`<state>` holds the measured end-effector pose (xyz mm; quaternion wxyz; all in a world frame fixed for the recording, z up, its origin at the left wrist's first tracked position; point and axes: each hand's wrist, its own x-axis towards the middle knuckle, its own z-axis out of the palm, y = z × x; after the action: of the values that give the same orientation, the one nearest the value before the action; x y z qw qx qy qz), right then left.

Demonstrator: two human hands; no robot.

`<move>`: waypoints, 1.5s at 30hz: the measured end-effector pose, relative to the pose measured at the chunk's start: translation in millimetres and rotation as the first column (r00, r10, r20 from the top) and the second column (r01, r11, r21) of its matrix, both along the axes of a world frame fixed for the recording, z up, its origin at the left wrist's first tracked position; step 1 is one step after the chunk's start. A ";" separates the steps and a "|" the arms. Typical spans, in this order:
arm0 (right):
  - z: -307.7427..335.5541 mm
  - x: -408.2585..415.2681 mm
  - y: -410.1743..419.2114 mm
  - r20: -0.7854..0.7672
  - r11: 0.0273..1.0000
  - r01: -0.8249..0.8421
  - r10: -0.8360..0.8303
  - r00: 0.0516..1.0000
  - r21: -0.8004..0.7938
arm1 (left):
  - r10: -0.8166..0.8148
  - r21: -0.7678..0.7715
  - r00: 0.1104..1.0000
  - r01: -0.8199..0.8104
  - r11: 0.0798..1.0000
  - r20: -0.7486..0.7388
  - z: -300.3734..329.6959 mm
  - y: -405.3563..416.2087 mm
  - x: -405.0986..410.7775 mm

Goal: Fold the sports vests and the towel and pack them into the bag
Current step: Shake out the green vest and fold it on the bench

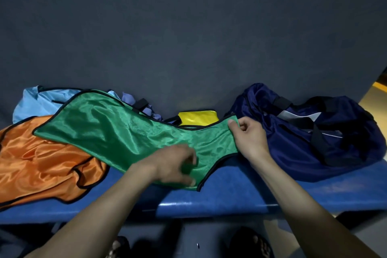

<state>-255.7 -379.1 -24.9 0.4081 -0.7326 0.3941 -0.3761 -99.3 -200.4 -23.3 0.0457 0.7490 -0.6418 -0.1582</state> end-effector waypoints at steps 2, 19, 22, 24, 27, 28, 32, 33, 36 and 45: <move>-1.1 -0.2 -2.6 -0.007 0.998 0.039 -0.039 0.999 0.043 | -0.061 0.064 0.994 0.055 0.996 0.087 -17.0 8.5 -1.6; 21.7 -42.7 6.6 -0.537 0.988 0.060 -0.128 0.834 -0.142 | -0.129 -0.157 0.882 0.064 0.986 -0.454 -15.6 47.7 -23.6; 25.5 -48.3 14.0 -0.609 0.973 0.042 -0.177 0.773 -0.228 | -0.062 -0.258 0.978 0.008 0.966 -0.199 -29.6 37.9 -3.7; 27.8 -48.4 16.6 -0.631 0.963 0.031 -0.199 0.750 -0.267 | 0.002 -0.149 0.994 0.013 0.989 0.105 -41.1 34.2 10.3; 31.3 -49.5 16.9 -0.654 0.947 0.023 -0.238 0.718 -0.319 | 0.004 -0.033 0.990 0.001 0.999 0.142 -46.0 30.7 19.0; 32.7 -50.4 17.3 -0.660 0.943 0.019 -0.248 0.709 -0.334 | 0.009 -0.084 0.994 0.000 0.996 0.109 -44.2 29.0 21.6; 38.0 -49.3 19.3 -0.688 0.928 -0.017 -0.264 0.677 -0.372 | -0.015 -0.130 0.997 0.024 0.991 0.071 -38.9 22.4 26.2; 39.4 -47.7 20.0 -0.706 0.925 -0.027 -0.270 0.655 -0.379 | -0.029 -0.085 0.997 0.035 0.996 0.073 -38.7 20.9 27.3; 44.6 -41.0 22.7 -0.771 0.925 -0.060 -0.276 0.574 -0.376 | 0.011 -0.214 1.000 -0.005 0.977 0.025 -32.2 13.2 36.0; 46.6 -36.9 13.0 -0.663 0.948 -0.016 -0.211 0.718 -0.318 | 0.076 -0.118 0.975 -0.052 0.992 0.209 -40.4 2.9 31.0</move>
<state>-292.6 -366.1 21.7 0.0950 -0.8507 0.4936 -0.1536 -68.3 -197.5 -63.7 0.0233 0.7783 -0.6263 -0.0392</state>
